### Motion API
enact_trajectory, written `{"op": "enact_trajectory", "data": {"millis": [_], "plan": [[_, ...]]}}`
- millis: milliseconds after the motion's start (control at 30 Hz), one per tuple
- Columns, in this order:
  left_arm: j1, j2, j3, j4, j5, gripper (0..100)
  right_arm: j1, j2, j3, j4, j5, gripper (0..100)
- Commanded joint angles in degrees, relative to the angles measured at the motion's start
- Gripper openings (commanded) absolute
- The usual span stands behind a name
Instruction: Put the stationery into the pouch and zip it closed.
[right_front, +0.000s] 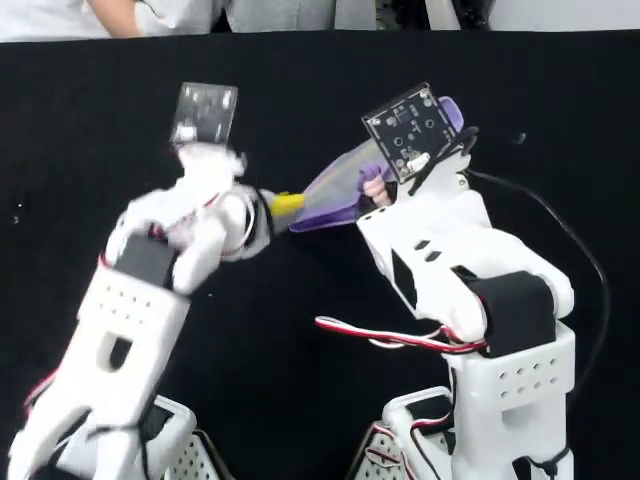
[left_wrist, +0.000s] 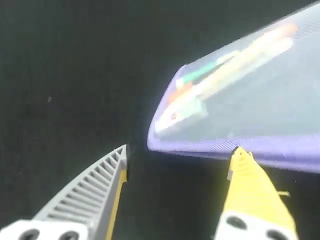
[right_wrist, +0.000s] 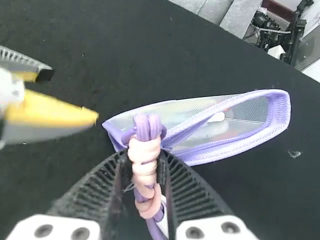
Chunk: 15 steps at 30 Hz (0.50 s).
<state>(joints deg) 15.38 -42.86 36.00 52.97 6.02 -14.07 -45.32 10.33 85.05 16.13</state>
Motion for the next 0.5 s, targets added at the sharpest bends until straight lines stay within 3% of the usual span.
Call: {"op": "enact_trajectory", "data": {"millis": [0, 200, 467], "plan": [[4.79, -14.07, 13.49, -12.4, -5.45, 32, -0.97, -1.36, 0.04, -2.2, -0.53, 1.1], [12.62, -24.26, 24.57, -21.01, -15.91, 33, -2.29, -1.36, 0.04, -2.11, -0.62, 1.1], [15.25, -16.97, 24.75, -30.42, -19.96, 33, -7.47, -1.36, -0.04, -1.67, -2.55, 1.1]]}}
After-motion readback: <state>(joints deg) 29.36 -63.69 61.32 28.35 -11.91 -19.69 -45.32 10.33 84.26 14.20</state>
